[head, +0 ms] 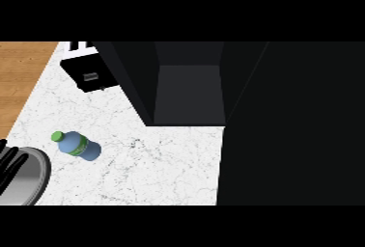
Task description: Pick up the bottled water, place it into the cabinet and close the cabinet
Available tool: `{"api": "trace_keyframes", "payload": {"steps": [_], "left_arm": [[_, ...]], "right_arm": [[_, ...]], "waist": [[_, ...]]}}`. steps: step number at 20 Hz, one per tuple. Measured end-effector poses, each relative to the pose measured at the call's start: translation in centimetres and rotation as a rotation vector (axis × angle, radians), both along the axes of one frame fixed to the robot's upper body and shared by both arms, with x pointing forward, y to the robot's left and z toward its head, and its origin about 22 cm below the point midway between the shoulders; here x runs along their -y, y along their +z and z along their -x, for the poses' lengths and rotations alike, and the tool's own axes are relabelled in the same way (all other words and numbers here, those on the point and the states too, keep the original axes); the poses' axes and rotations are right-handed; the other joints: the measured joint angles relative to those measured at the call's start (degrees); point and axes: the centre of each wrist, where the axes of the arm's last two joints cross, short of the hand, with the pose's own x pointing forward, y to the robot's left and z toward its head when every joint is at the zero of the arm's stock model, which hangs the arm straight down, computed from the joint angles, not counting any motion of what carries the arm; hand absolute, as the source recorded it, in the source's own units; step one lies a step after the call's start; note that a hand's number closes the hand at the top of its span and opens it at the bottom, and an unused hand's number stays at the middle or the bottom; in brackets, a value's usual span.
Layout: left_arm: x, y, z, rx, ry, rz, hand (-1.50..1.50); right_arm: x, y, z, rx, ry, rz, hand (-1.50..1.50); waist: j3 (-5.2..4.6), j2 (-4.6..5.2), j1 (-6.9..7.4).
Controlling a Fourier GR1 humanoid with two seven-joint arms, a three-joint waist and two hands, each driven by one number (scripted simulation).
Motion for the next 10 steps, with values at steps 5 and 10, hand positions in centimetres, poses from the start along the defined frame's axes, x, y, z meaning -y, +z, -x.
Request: {"api": "trace_keyframes", "payload": {"steps": [5,10], "left_arm": [[-1.4,-1.5,-0.8,0.002,0.033,-0.007,-1.50],[-2.4,-2.0,-1.1,-0.003,0.078,-0.003,-1.50]], "right_arm": [[-0.4,-0.2,-0.2,0.002,0.002,0.007,-1.50],[0.1,-0.6,0.0,0.012,0.007,0.015,-1.50]], "waist": [[0.00,0.05,-0.08],[0.24,-0.12,-0.01]]}}
